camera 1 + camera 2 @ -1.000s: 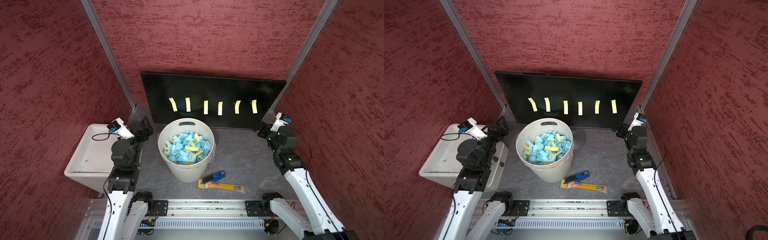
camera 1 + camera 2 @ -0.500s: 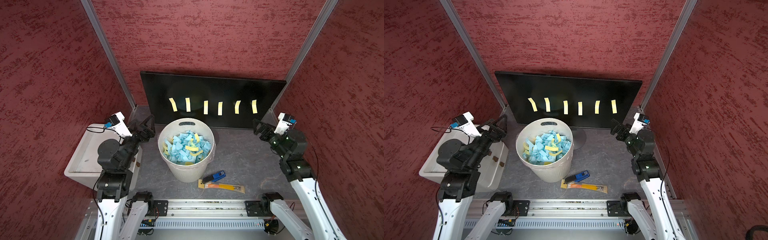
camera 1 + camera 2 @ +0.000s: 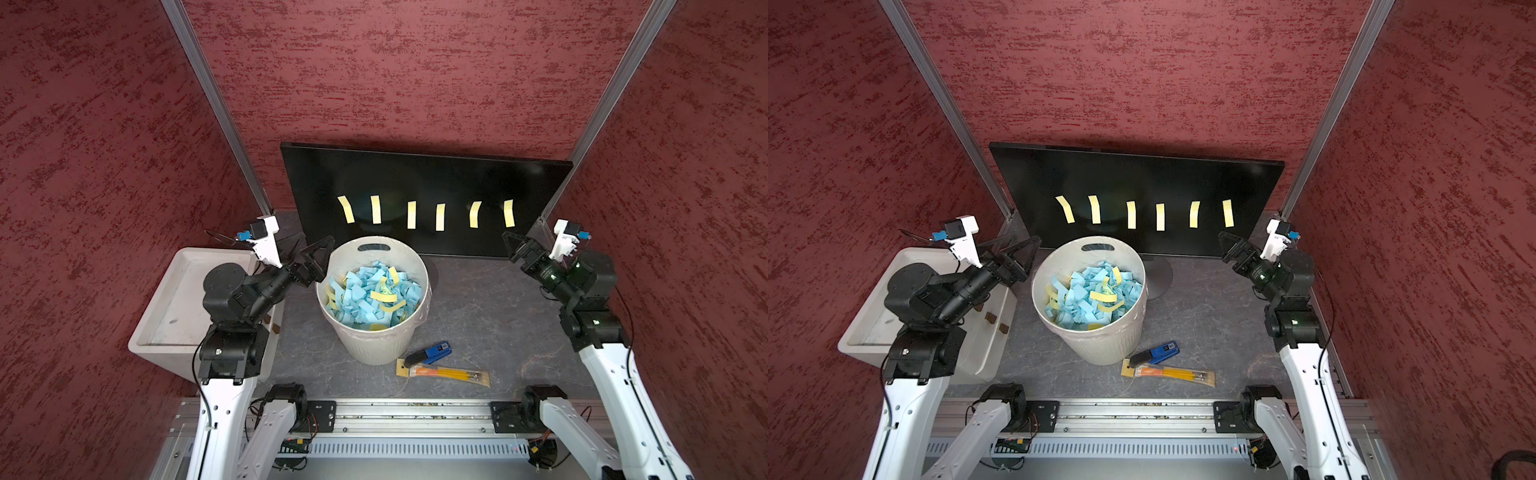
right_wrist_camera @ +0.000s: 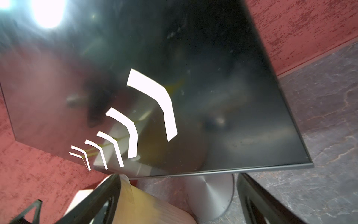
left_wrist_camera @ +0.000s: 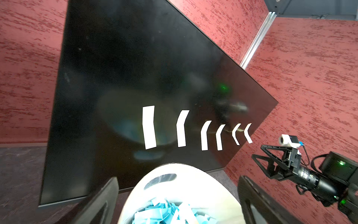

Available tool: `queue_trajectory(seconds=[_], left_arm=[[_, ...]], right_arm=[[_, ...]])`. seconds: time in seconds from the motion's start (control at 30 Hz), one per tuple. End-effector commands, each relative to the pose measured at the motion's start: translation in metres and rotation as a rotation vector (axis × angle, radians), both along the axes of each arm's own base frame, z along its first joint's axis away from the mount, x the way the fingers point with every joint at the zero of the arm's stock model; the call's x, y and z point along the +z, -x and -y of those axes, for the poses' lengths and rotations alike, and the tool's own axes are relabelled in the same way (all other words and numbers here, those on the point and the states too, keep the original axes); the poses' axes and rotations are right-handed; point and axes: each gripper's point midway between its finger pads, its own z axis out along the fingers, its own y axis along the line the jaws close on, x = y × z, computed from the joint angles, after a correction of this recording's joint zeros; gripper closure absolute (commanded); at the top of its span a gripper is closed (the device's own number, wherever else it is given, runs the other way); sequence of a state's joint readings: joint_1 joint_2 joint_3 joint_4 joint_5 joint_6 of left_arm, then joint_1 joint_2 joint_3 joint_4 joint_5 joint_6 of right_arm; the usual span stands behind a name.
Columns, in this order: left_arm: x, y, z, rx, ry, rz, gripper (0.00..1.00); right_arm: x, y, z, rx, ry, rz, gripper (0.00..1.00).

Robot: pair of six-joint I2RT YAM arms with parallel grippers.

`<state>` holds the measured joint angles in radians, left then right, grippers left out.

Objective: Remove the sticky note from the monitor
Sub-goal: Tear off the sticky note from the monitor.

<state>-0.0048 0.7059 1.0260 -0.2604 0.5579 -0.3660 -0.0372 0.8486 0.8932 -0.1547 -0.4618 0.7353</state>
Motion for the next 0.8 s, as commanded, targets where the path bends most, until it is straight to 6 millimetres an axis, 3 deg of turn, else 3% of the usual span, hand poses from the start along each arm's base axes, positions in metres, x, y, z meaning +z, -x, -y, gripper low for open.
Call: queue_trajectory(seconds=[0.0,0.43,0.77], left_arm=[[0.003,0.003,0.011,-0.081,-0.014,0.045,0.0],[-0.013,-0.004,0.015,-0.118,-0.024,0.021,0.0],[-0.016,-0.006,0.015,-0.126,-0.02,0.015,0.0]], right_arm=[[0.013,-0.003,-0.004,0.068,-0.111,0.028,0.04],[0.021,-0.02,-0.004,0.136,-0.229,0.069,0.15],[0.019,-0.036,-0.002,0.143,-0.265,0.067,0.43]])
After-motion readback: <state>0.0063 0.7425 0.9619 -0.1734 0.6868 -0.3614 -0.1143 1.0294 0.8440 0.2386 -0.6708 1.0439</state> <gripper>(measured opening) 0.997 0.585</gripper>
